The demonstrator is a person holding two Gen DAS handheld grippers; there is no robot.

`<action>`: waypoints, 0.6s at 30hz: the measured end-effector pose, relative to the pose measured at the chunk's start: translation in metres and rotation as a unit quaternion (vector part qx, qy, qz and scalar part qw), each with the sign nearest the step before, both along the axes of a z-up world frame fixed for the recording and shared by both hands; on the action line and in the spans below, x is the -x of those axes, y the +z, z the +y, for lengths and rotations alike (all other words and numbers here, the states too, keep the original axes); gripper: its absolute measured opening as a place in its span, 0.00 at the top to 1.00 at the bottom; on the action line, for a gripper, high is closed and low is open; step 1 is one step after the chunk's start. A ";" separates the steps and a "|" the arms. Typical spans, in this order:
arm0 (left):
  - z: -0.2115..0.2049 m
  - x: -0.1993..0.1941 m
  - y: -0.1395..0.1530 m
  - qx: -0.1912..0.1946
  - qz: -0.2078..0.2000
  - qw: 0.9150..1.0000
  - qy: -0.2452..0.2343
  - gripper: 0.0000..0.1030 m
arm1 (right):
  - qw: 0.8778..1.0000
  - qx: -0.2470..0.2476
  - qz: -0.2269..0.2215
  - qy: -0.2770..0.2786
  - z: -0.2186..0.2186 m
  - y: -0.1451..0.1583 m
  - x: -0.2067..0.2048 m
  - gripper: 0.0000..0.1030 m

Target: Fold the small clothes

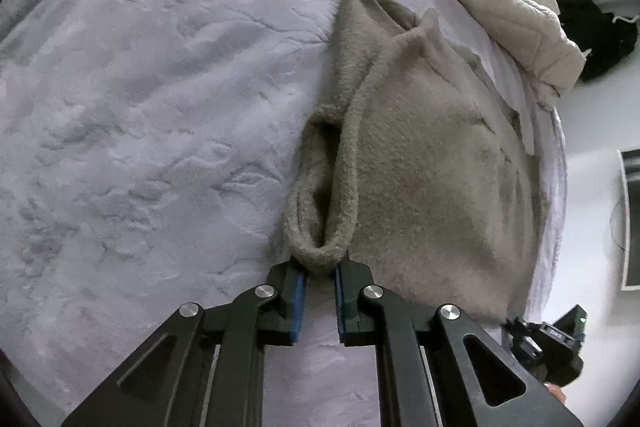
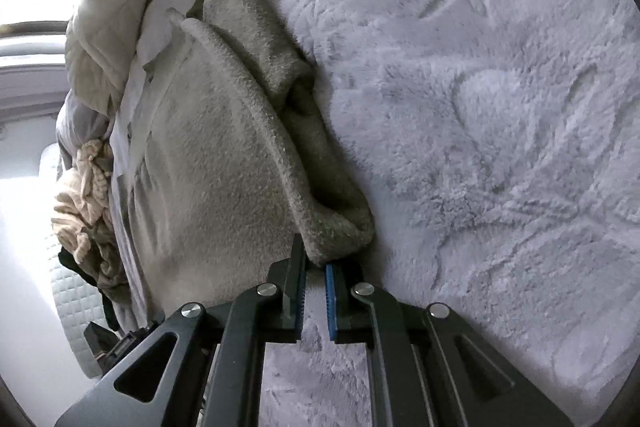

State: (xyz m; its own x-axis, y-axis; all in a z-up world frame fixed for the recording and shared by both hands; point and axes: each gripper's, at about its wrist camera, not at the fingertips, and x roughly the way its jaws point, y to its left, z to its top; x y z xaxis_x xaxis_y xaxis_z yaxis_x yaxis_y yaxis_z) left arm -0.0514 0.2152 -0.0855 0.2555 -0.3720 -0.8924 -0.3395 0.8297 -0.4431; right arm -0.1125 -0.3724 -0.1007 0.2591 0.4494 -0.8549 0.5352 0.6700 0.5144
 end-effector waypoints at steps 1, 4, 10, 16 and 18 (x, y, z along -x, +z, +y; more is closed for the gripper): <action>0.000 0.000 0.001 -0.002 0.002 1.000 -0.001 0.88 | 1.000 0.003 0.002 0.002 0.004 0.001 -0.004 0.92; 0.004 0.002 0.005 -0.015 0.012 1.000 0.004 0.68 | 1.000 0.016 0.012 0.011 0.012 0.011 -0.004 0.89; 0.027 0.018 0.016 -0.067 0.021 0.997 0.020 0.45 | 0.992 -0.003 0.016 0.121 0.088 0.033 -0.007 0.71; 0.043 0.027 0.023 -0.155 0.017 0.988 -0.010 0.17 | 0.965 -0.014 -0.009 0.262 0.239 0.031 -0.055 0.44; 0.051 0.031 0.024 -0.172 0.014 0.985 -0.009 0.17 | 0.954 0.001 -0.015 0.299 0.294 0.030 -0.075 0.44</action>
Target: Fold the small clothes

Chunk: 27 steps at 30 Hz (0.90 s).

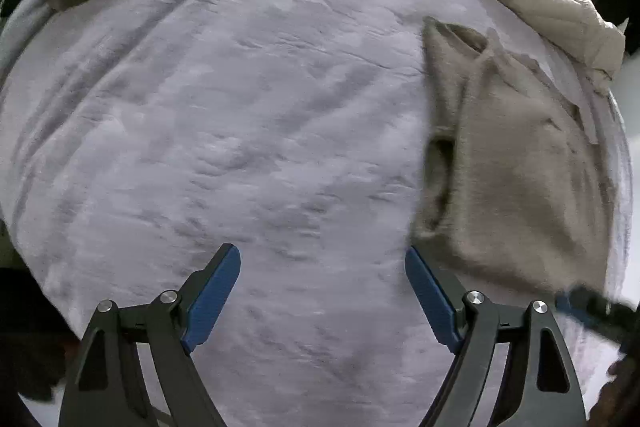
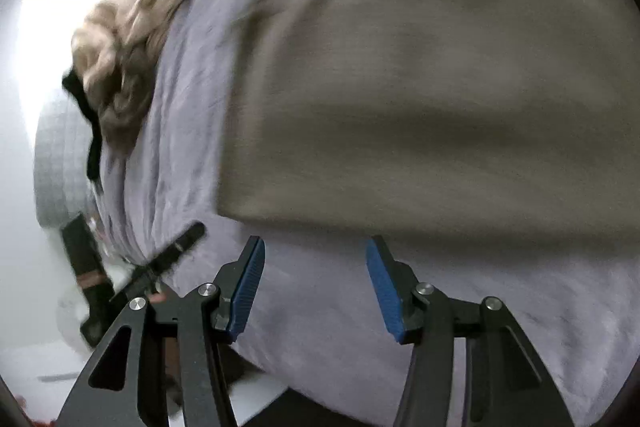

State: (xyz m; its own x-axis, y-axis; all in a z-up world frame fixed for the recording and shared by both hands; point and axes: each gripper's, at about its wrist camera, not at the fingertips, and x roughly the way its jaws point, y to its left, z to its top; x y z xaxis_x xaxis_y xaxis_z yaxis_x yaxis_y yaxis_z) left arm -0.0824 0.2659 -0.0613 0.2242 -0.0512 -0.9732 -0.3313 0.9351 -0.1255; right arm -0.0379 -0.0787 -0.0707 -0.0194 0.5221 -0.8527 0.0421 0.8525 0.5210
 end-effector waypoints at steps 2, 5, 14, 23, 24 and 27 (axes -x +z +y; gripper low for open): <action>0.007 0.004 0.002 -0.024 0.000 1.000 -0.002 0.17 | 0.999 0.018 -0.008 0.036 0.049 0.001 -0.018 0.44; 0.022 0.010 0.004 -0.038 -0.003 0.999 -0.001 0.17 | 0.994 0.063 -0.017 0.083 0.107 -0.002 -0.034 0.44; 0.065 0.026 0.015 -0.022 -0.025 0.999 0.030 0.17 | 0.983 0.142 -0.031 0.108 0.141 -0.025 -0.044 0.94; 0.068 0.029 0.011 0.008 -0.024 1.000 0.005 0.17 | 0.976 0.131 -0.034 0.168 0.161 -0.031 -0.022 0.87; 0.066 0.028 0.010 0.009 -0.022 1.000 0.000 0.17 | 0.977 0.119 -0.030 0.176 0.162 -0.029 -0.017 0.87; 0.060 0.025 0.011 0.016 -0.019 1.000 -0.014 0.17 | 0.982 0.077 -0.013 0.170 0.157 -0.024 -0.008 0.87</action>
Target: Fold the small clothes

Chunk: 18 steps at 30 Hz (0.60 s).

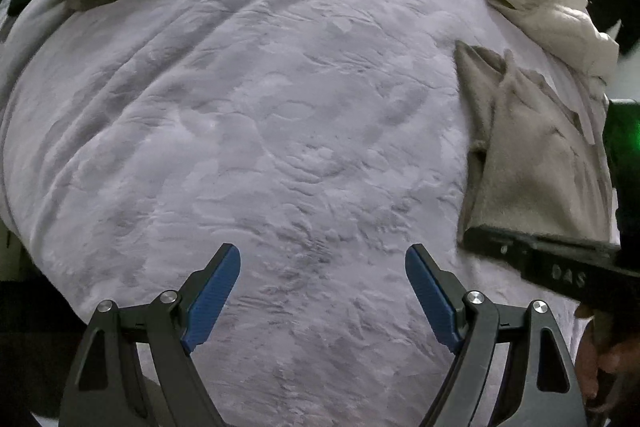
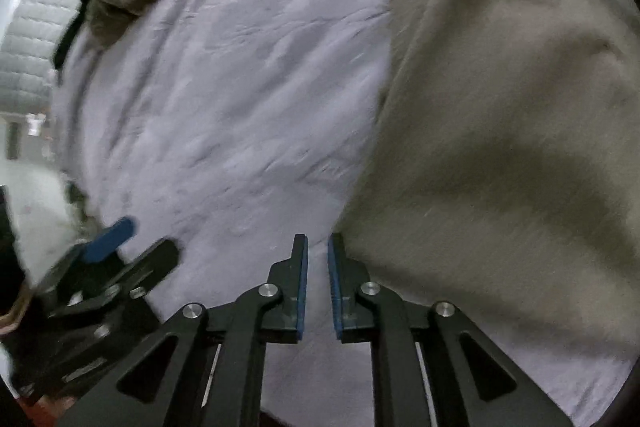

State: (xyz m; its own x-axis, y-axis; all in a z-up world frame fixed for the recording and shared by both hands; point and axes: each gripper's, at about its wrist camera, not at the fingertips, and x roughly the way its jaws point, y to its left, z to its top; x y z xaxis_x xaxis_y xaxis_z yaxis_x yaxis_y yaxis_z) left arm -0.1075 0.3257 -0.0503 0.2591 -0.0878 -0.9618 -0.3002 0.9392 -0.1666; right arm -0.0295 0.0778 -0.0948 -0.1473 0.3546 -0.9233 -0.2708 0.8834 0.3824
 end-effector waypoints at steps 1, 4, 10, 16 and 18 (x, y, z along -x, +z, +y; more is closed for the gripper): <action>-0.002 -0.001 0.002 0.002 -0.001 1.000 -0.002 0.17 | 1.000 -0.007 0.007 -0.005 -0.002 0.001 0.003 0.87; -0.007 -0.001 0.009 0.013 -0.005 1.000 -0.008 0.17 | 1.000 -0.007 0.008 -0.012 -0.017 0.010 0.013 0.86; -0.032 0.002 0.013 0.030 0.008 0.999 -0.045 0.17 | 0.999 0.003 0.011 -0.043 -0.059 0.031 0.031 0.42; -0.074 0.009 0.018 0.046 0.020 0.994 -0.098 0.17 | 0.996 0.021 0.014 -0.084 -0.102 0.047 0.048 0.35; -0.084 0.008 0.022 0.041 0.015 0.993 -0.110 0.17 | 0.994 0.025 0.016 -0.100 -0.118 0.051 0.054 0.32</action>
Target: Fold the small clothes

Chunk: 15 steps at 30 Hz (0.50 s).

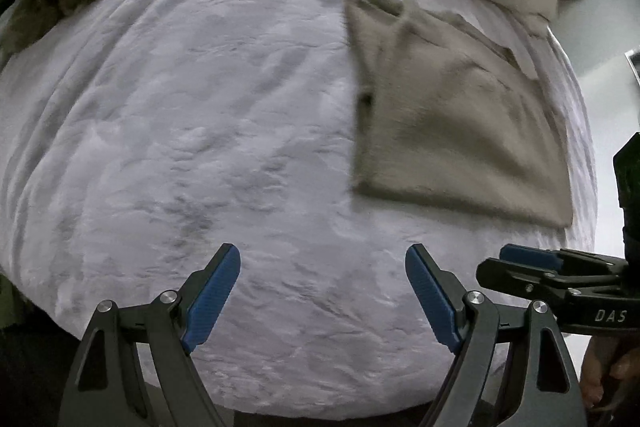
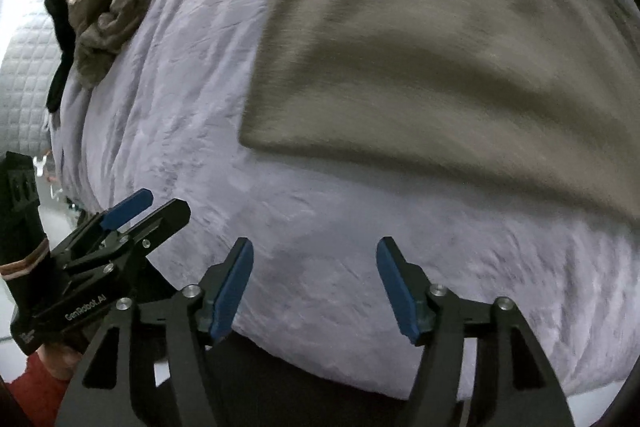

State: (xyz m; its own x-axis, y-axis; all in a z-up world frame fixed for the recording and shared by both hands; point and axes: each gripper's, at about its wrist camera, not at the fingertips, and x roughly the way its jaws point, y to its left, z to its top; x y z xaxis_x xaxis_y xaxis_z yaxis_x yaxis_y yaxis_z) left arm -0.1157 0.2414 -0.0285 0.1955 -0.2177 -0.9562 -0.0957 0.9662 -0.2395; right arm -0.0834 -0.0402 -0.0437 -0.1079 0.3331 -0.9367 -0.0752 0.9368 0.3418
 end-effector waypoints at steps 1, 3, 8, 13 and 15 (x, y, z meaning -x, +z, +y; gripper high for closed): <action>-0.007 0.000 0.002 -0.004 -0.004 1.000 -0.009 0.17 | 1.000 0.001 0.000 -0.005 -0.004 0.001 0.002 0.30; -0.016 -0.001 0.006 -0.008 -0.003 1.000 -0.019 0.00 | 1.000 0.002 0.000 -0.021 -0.016 0.004 0.007 0.24; -0.030 -0.002 0.009 -0.009 0.009 0.999 -0.036 0.00 | 0.999 0.005 -0.011 -0.047 -0.034 0.009 0.013 0.16; -0.037 -0.004 0.004 -0.021 0.023 0.999 -0.043 0.00 | 0.998 0.010 -0.011 -0.056 -0.046 0.007 0.019 0.15; -0.038 -0.005 0.000 -0.016 0.035 0.998 -0.048 0.00 | 0.998 0.005 -0.008 -0.061 -0.050 0.006 0.020 0.15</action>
